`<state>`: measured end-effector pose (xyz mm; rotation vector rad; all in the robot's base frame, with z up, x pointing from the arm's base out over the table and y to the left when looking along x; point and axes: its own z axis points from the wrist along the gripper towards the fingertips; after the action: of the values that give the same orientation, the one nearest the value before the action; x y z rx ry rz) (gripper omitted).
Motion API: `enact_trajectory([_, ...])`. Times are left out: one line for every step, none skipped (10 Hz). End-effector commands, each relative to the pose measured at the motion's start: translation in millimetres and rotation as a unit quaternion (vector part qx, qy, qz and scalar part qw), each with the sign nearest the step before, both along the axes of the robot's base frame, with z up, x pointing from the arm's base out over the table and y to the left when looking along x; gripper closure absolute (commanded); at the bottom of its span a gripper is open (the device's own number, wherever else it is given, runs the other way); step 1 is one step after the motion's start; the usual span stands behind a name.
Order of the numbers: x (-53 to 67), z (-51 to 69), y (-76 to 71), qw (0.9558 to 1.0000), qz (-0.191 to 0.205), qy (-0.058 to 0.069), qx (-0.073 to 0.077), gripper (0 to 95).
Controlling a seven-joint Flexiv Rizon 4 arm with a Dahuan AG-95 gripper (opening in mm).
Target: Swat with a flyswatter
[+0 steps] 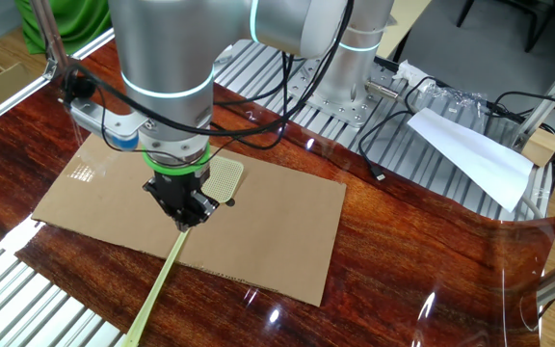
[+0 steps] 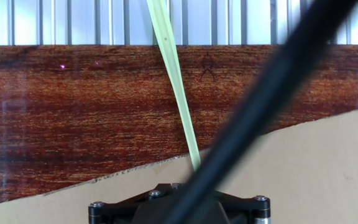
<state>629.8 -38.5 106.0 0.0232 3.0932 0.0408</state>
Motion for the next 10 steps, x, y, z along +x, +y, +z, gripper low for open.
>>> enact_trajectory([-1.1, 0.6, -0.1, 1.0000, 0.000, -0.003, 0.000, 95.0])
enact_trajectory([-1.1, 0.6, -0.1, 1.0000, 0.002, -0.004, 0.000, 95.0])
enact_trajectory([-1.1, 0.6, -0.1, 1.0000, 0.005, -0.005, -0.001, 95.0])
enact_trajectory([-1.1, 0.6, -0.1, 1.0000, 0.007, -0.005, 0.002, 95.0])
enact_trajectory([-1.1, 0.6, -0.1, 0.9999, 0.012, -0.007, 0.003, 95.0])
enact_trajectory([-1.1, 0.6, -0.1, 0.9998, 0.015, -0.008, 0.004, 95.0])
enact_trajectory([-1.1, 0.6, -0.1, 0.9998, 0.018, -0.009, 0.006, 95.0])
enact_trajectory([-1.1, 0.6, -0.1, 0.9996, 0.024, -0.013, 0.004, 95.0])
enact_trajectory([-1.1, 0.6, -0.1, 0.9995, 0.028, -0.017, 0.003, 95.0])
enact_trajectory([-1.1, 0.6, -0.1, 0.9994, 0.029, -0.019, 0.002, 95.0])
